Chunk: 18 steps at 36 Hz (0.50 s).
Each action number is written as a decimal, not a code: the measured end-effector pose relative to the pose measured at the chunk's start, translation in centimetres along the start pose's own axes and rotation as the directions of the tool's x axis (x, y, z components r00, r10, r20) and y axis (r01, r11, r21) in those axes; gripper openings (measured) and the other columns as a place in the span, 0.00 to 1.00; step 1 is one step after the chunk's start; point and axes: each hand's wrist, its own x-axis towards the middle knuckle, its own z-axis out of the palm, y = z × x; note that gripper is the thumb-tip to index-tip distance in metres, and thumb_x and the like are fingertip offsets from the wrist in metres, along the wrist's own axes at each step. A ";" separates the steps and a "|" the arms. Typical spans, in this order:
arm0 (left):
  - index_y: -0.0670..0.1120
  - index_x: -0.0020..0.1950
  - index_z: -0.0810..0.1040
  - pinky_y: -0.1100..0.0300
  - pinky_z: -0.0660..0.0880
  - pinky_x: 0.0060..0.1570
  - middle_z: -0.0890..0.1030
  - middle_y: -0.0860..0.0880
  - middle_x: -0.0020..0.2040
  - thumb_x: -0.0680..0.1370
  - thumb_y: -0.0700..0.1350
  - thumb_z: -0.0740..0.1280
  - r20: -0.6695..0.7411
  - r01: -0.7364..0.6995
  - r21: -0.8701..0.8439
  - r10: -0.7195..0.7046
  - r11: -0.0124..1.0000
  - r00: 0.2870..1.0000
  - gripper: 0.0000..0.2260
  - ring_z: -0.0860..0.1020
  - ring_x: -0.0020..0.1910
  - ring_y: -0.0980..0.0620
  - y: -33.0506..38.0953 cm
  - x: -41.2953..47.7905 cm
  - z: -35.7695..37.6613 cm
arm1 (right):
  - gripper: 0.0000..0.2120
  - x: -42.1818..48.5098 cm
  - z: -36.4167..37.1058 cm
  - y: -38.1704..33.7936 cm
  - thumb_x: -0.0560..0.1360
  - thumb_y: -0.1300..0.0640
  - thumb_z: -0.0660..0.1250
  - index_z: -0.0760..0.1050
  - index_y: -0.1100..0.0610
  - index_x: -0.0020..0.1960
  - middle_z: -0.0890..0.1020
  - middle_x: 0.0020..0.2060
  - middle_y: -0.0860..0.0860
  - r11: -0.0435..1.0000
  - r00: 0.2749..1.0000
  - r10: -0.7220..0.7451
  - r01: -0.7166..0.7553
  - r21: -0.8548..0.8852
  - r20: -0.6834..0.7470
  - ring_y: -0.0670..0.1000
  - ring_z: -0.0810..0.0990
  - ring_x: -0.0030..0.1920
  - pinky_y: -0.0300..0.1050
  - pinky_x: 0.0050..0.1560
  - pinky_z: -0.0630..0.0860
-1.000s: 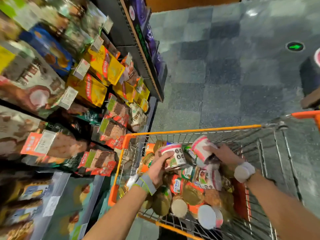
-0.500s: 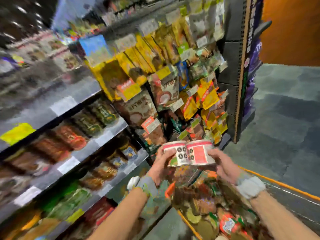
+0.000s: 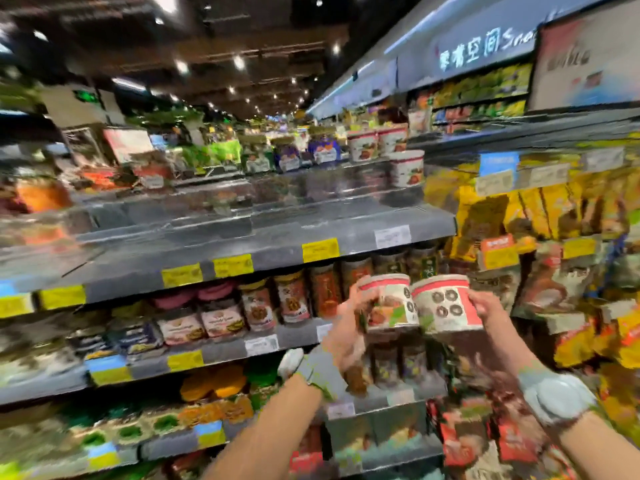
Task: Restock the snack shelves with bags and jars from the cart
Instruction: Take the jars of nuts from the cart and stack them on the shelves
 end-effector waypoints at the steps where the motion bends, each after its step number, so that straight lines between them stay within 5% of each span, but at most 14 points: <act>1: 0.46 0.73 0.69 0.35 0.74 0.60 0.79 0.39 0.60 0.70 0.46 0.74 0.031 0.010 -0.020 -0.009 1.000 0.999 0.32 0.82 0.51 0.43 0.7 -0.2 -0.9 | 0.21 0.4 0.7 0.1 0.81 0.49 0.56 0.78 0.64 0.58 0.86 0.42 0.59 1.000 1.000 -0.010 0.010 0.021 0.021 0.55 0.86 0.37 0.45 0.33 0.82; 5: 0.50 0.69 0.66 0.48 0.79 0.54 0.78 0.41 0.61 0.64 0.46 0.80 -0.053 -0.119 0.127 0.127 0.985 0.990 0.37 0.81 0.53 0.45 2.8 -0.5 -3.5 | 0.16 1.0 5.3 0.2 0.77 0.50 0.60 0.80 0.60 0.52 0.86 0.38 0.56 0.998 0.986 -0.062 0.059 0.022 0.157 0.51 0.85 0.34 0.42 0.30 0.80; 8: 0.52 0.69 0.64 0.54 0.79 0.57 0.79 0.42 0.60 0.69 0.43 0.80 -0.053 -0.199 0.291 0.224 0.936 0.973 0.35 0.81 0.51 0.50 3.8 -0.2 -5.2 | 0.16 1.9 8.2 1.3 0.72 0.51 0.64 0.81 0.51 0.57 0.86 0.48 0.55 0.989 0.963 -0.150 0.149 0.022 0.224 0.51 0.86 0.42 0.43 0.38 0.83; 11: 0.56 0.69 0.66 0.54 0.78 0.61 0.80 0.43 0.63 0.65 0.50 0.82 -0.080 -0.177 0.257 0.204 0.950 0.976 0.38 0.81 0.60 0.46 5.2 -0.1 -6.7 | 0.17 2.8 10.0 1.8 0.74 0.56 0.61 0.79 0.49 0.61 0.85 0.52 0.54 0.981 0.943 -0.188 0.196 0.001 0.274 0.51 0.85 0.47 0.44 0.44 0.83; 14: 0.54 0.68 0.69 0.62 0.80 0.44 0.83 0.46 0.55 0.74 0.43 0.76 -0.068 -0.132 0.120 0.141 0.984 0.988 0.26 0.85 0.49 0.53 6.9 -0.1 -8.3 | 0.21 3.4 12.3 1.4 0.80 0.60 0.56 0.86 0.50 0.42 0.86 0.42 0.55 0.977 0.950 -0.203 0.214 -0.020 0.238 0.49 0.85 0.38 0.40 0.36 0.81; 16: 0.51 0.67 0.72 0.58 0.79 0.35 0.83 0.45 0.51 0.73 0.42 0.75 -0.040 -0.080 0.033 0.082 0.996 0.996 0.24 0.85 0.44 0.51 7.7 0.4 -9.0 | 0.25 3.7 13.5 0.8 0.83 0.60 0.53 0.87 0.53 0.40 0.87 0.41 0.57 0.965 0.944 -0.209 0.241 -0.104 0.254 0.50 0.85 0.36 0.40 0.33 0.80; 18: 0.51 0.66 0.72 0.55 0.78 0.37 0.83 0.41 0.57 0.68 0.49 0.77 -0.027 -0.065 0.038 0.066 0.997 0.997 0.28 0.83 0.49 0.44 8.7 0.7 -9.1 | 0.24 4.2 14.2 0.2 0.82 0.54 0.53 0.86 0.56 0.42 0.86 0.40 0.57 0.962 0.959 -0.199 0.231 -0.146 0.204 0.51 0.85 0.35 0.40 0.31 0.80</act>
